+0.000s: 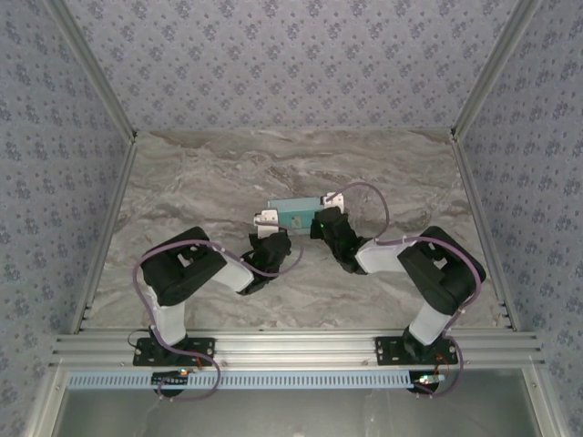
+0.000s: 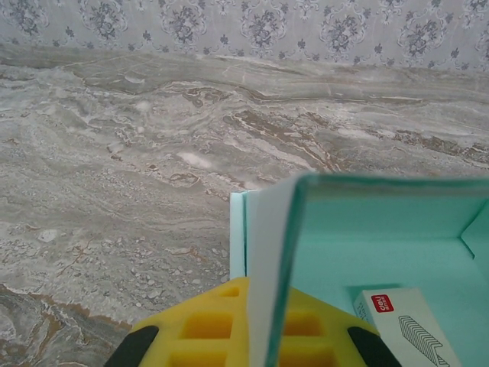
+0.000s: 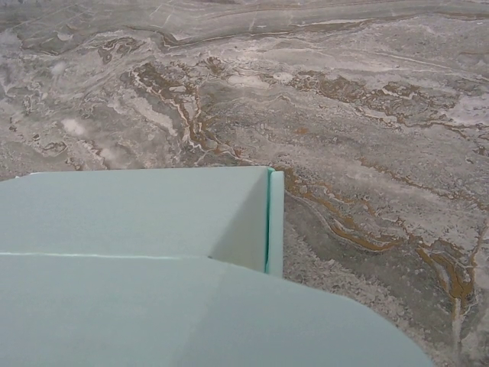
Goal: Fold the paper box
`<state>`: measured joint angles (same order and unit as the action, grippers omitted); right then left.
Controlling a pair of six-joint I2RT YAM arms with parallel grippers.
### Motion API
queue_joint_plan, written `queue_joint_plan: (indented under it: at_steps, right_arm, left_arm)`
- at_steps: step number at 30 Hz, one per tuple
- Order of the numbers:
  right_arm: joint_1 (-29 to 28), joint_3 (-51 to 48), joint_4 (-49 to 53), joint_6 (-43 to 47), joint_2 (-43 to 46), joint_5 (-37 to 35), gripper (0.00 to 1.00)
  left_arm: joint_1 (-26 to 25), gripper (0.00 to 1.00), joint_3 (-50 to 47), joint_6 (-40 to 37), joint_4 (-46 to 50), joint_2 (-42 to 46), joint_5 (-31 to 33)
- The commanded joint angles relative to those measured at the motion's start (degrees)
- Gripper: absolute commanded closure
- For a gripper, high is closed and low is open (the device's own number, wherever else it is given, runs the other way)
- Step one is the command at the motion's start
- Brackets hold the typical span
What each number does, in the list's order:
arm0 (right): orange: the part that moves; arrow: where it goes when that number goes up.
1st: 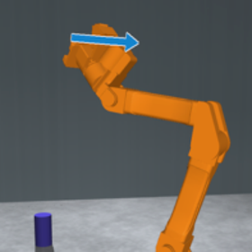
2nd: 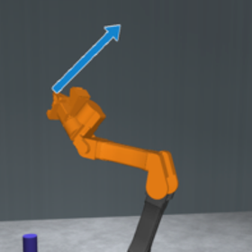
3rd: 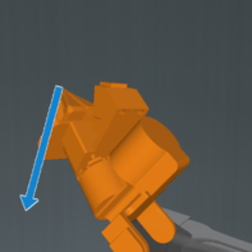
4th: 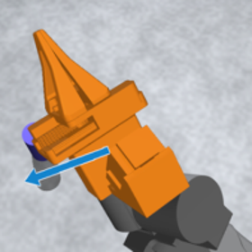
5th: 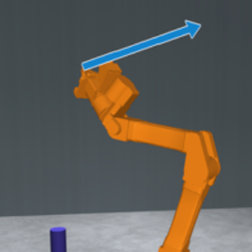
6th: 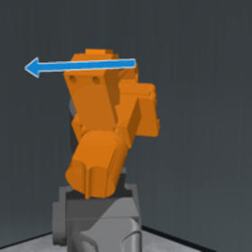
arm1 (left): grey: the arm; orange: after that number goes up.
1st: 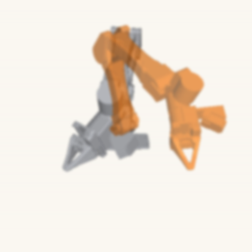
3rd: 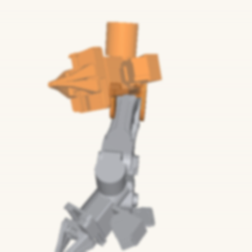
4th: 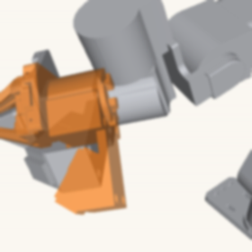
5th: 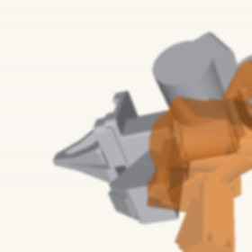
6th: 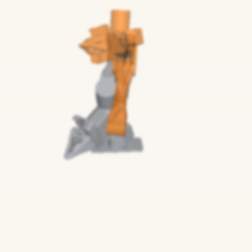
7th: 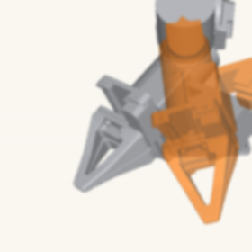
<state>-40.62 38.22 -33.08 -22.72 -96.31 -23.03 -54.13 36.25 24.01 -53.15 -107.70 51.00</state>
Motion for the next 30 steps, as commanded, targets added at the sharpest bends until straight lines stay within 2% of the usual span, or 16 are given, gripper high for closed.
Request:
queue_joint_plan:
  at_steps: [1,13,23,30]
  right_arm:
    - [-0.53,-0.69,2.49,-1.42,-0.35,-2.28,1.0]
    - [-0.6,0.71,5.09,-0.74,0.77,-3.4,1.0]
    - [-0.76,2.2,6.35,0.13,1.28,-3.6,1.0]
    - [-0.85,3.53,7.77,0.82,1.19,-3.95,1.0]
  left_arm:
    - [-0.36,0.9,-1.23,-0.89,3.9,0.07,-0.11]
    - [-0.36,0.69,-1.76,-0.63,8.23,6.53,-1.46]
    - [-0.36,0.53,-2.75,0.47,17.01,12.99,-5.44]
    - [-0.36,0.45,-5.89,3.88,27.38,22.76,-10.05]
